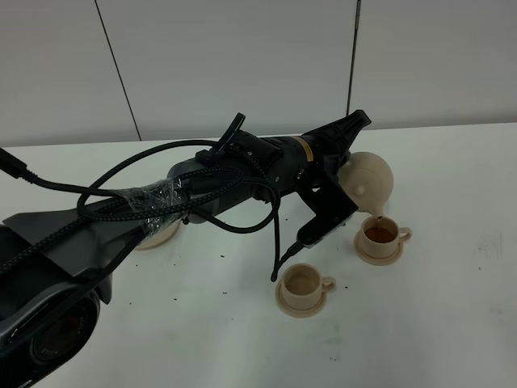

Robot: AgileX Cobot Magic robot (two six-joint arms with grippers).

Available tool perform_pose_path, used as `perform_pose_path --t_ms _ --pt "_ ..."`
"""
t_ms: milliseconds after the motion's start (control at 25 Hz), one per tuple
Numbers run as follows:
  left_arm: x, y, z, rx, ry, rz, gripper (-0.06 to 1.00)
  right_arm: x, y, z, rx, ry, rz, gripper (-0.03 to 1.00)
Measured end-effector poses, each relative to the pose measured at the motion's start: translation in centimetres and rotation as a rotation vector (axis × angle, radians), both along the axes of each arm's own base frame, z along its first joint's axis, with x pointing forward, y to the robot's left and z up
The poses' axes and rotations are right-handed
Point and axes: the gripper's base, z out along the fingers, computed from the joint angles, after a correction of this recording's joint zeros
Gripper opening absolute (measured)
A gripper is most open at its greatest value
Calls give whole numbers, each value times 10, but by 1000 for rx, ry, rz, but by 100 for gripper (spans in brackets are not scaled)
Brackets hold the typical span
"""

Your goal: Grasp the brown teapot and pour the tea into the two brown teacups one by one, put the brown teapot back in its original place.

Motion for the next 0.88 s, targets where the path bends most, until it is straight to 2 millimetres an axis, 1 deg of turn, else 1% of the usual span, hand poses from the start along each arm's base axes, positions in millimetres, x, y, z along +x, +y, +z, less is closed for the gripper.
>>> perform_pose_path --t_ms 880 --pt "0 0 0 2 -2 -2 17 0 0 0 0 0 0 24"
